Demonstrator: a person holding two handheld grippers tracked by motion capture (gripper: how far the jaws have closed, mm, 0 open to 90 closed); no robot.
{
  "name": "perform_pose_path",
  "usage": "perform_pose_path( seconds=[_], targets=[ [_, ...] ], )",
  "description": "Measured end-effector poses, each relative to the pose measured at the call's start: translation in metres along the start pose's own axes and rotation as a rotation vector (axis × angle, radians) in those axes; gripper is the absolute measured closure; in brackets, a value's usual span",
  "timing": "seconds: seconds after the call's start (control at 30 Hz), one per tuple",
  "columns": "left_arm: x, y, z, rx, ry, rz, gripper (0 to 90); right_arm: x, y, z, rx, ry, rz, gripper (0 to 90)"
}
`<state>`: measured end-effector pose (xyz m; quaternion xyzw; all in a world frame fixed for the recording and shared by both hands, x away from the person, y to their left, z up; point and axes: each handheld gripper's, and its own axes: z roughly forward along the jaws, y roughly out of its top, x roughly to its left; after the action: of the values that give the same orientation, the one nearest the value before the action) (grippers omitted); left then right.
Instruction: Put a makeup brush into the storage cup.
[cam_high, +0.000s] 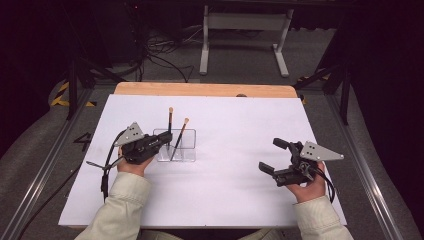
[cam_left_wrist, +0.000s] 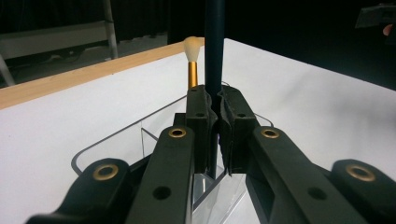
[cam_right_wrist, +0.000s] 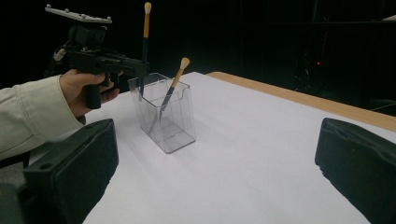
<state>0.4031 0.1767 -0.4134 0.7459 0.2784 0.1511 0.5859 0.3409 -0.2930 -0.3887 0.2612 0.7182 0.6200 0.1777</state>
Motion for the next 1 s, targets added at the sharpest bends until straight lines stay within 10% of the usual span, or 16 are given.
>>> perform_pose_path(
  seconds=[0.83,1.0],
  targets=[
    [-0.0031,0.0007,0.0,0.09,0.03,0.011,80.2,0.0,-0.0001,-0.0001,-0.001,0.008,0.004,0.0],
    [-0.0042,0.0023,0.0009,0.072,0.003,-0.004,61.7,0.0001,0.0,0.0001,-0.002,0.008,0.004,0.0]
  ],
)
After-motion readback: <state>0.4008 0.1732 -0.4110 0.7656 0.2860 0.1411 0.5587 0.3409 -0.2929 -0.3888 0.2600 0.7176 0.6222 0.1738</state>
